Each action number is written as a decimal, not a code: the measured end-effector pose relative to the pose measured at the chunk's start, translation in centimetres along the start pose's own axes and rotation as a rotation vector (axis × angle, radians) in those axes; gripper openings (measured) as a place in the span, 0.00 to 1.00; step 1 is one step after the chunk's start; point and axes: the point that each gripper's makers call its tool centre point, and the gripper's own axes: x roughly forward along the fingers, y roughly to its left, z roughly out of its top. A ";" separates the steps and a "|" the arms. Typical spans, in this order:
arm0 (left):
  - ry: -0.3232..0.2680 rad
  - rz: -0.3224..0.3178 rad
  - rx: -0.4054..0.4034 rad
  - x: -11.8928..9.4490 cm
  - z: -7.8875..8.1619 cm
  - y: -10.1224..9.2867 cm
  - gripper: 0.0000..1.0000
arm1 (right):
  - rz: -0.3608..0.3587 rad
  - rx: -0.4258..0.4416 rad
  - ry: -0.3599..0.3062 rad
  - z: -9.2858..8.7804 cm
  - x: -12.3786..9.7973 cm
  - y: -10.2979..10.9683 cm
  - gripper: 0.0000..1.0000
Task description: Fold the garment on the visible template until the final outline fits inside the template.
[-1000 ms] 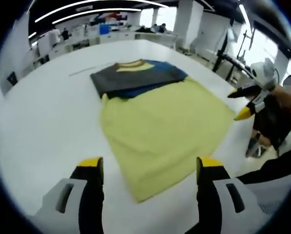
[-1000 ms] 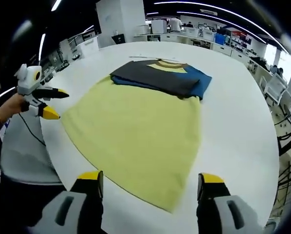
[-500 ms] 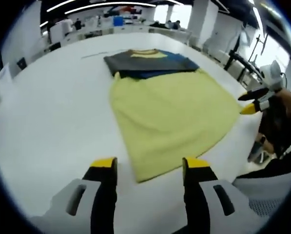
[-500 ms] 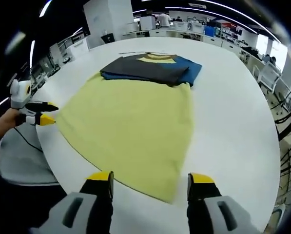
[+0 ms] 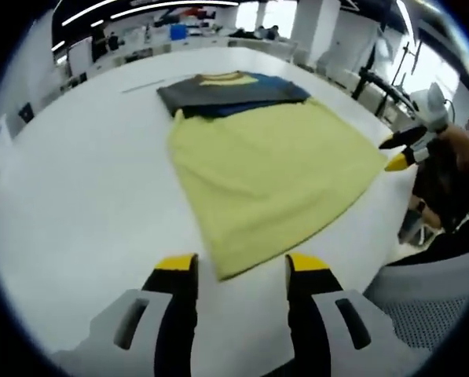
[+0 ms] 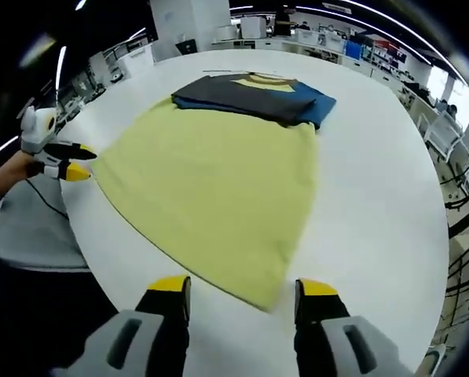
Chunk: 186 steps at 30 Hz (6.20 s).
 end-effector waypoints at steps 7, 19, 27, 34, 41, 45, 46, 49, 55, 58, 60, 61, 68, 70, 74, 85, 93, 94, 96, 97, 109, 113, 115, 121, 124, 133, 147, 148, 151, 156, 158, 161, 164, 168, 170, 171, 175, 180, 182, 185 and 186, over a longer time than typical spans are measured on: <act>0.015 0.005 0.062 0.2 -0.2 0.4 0.33 | 0.010 -0.086 0.013 0.1 0.3 -0.3 0.42; 0.046 -0.004 0.163 0.5 -0.4 1.0 0.28 | 0.035 -0.193 0.038 0.2 0.5 -0.4 0.35; 0.058 -0.027 0.183 0.8 -0.2 0.8 0.21 | 0.046 -0.221 0.062 0.3 0.6 -0.6 0.30; 0.060 -0.017 0.204 0.7 -0.2 0.9 0.17 | 0.046 -0.233 0.066 0.4 0.7 -0.6 0.22; 0.058 0.019 0.230 0.2 0.1 1.4 0.20 | 0.044 -0.241 0.074 0.4 0.7 -0.6 0.21; 0.040 0.035 0.302 0.1 0.6 1.4 0.23 | 0.043 -0.236 0.075 0.4 0.7 -0.6 0.21; 0.038 0.038 0.310 0.1 0.7 1.3 0.23 | 0.043 -0.236 0.075 0.4 0.7 -0.6 0.21; 0.029 0.032 0.356 0.2 0.9 1.1 0.23 | 0.043 -0.235 0.076 0.4 0.7 -0.6 0.21; 0.058 0.003 0.406 0.6 0.5 0.7 0.22 | 0.046 -0.224 0.075 0.3 0.7 -0.6 0.21; 0.079 -0.005 0.433 0.9 0.3 0.7 0.20 | 0.047 -0.222 0.074 0.3 0.7 -0.6 0.21; 0.075 -0.013 0.430 0.9 0.4 0.6 0.18 | 0.048 -0.223 0.073 0.3 0.7 -0.6 0.21; 0.077 -0.016 0.437 1.0 0.4 0.6 0.17 | 0.048 -0.223 0.073 0.3 0.7 -0.6 0.21; 0.082 -0.019 0.433 1.3 0.6 0.7 0.06 | 0.049 -0.230 0.064 0.4 0.7 -0.7 0.14; 0.081 -0.019 0.419 1.3 0.6 0.7 0.05 | 0.050 -0.231 0.063 0.4 0.7 -0.6 0.13; 0.087 -0.020 0.436 1.3 0.6 0.7 0.05 | 0.052 -0.238 0.064 0.4 0.7 -0.7 0.09; 0.112 -0.031 0.423 1.3 0.4 0.5 0.00 | 0.048 -0.253 0.057 0.7 0.7 -0.8 0.01; 0.130 -0.048 0.430 0.9 -0.1 0.2 0.00 | 0.048 -0.276 0.070 0.6 0.4 -0.6 0.00; 0.134 -0.052 0.432 0.7 -0.2 0.1 0.00 | 0.049 -0.281 0.072 0.5 0.2 -0.5 0.00; 0.137 -0.058 0.432 0.6 -0.5 0.0 0.00 | 0.053 -0.281 0.078 0.3 0.1 -0.4 0.00; 0.138 -0.059 0.433 0.5 -0.5 -0.1 0.00 | 0.055 -0.280 0.079 0.3 0.1 -0.3 0.00; 0.161 -0.063 0.450 -0.8 -1.7 -0.4 0.00 | 0.085 -0.294 0.107 -1.0 -0.7 1.3 0.00; 0.165 -0.069 0.442 -1.1 -2.1 -0.5 0.00 | 0.090 -0.290 0.110 -1.4 -0.9 1.7 0.00; 0.168 -0.073 0.443 -1.3 -2.4 -0.6 0.00 | 0.091 -0.292 0.112 -1.6 -0.9 2.0 0.00; 0.173 -0.088 0.427 -1.9 -3.3 -0.8 0.00 | 0.098 -0.286 0.115 -2.3 -1.2 2.8 0.00; 0.179 -0.093 0.420 -2.1 -3.6 -0.9 0.00 | 0.102 -0.286 0.116 -2.7 -1.3 3.2 0.00; 0.195 -0.103 0.438 -2.9 -4.4 -1.4 0.00 | 0.105 -0.278 0.116 -3.6 -1.7 4.0 0.00; 0.221 -0.120 0.439 -4.2 -6.1 -2.4 0.00 | 0.113 -0.265 0.123 -5.2 -2.4 5.3 0.00; 0.224 -0.120 0.439 -4.2 -6.2 -2.4 0.00 | 0.114 -0.266 0.123 -5.3 -2.5 5.4 0.00; 0.228 -0.123 0.438 -4.5 -6.5 -2.6 0.00 | 0.116 -0.268 0.127 -5.6 -2.5 5.7 0.00; 0.232 -0.130 0.444 -4.9 -7.0 -2.9 0.00 | 0.116 -0.266 0.136 -6.0 -2.8 6.1 0.00; 0.233 -0.128 0.447 -4.9 -7.1 -2.8 0.00 | 0.120 -0.268 0.137 -6.1 -2.9 6.2 0.00; 0.233 -0.126 0.444 -5.0 -7.2 -2.8 0.00 | 0.125 -0.279 0.142 -6.2 -3.0 6.5 0.00; 0.235 -0.125 0.449 -5.2 -7.2 -2.8 0.00 | 0.128 -0.293 0.151 -6.3 -3.1 6.6 0.00; 0.224 -0.120 0.427 -5.8 -6.4 -2.7 0.00 | 0.128 -0.298 0.152 -6.1 -3.3 6.6 0.00; 0.214 -0.116 0.425 -6.1 -5.9 -2.6 0.00 | 0.125 -0.300 0.151 -5.9 -3.6 6.6 0.00; 0.212 -0.115 0.425 -6.2 -5.7 -2.6 0.00 | 0.118 -0.305 0.148 -5.7 -3.8 6.6 0.00; 0.193 -0.104 0.428 -6.7 -4.8 -2.4 0.00 | 0.092 -0.304 0.120 -4.4 -4.8 6.3 0.00; 0.164 -0.086 0.444 -7.6 -2.7 -1.9 0.00 | 0.061 -0.321 0.082 -2.4 -6.0 5.8 0.00; 0.149 -0.074 0.452 -7.9 -1.7 -1.7 0.00 | 0.050 -0.331 0.070 -1.6 -6.4 5.5 0.00; 0.136 -0.063 0.457 -8.2 -0.6 -1.4 0.00 | 0.039 -0.340 0.058 -0.6 -6.8 5.2 0.00; 0.132 -0.061 0.460 -8.3 -0.3 -1.3 0.00 | 0.035 -0.343 0.054 -0.2 -7.0 5.1 0.00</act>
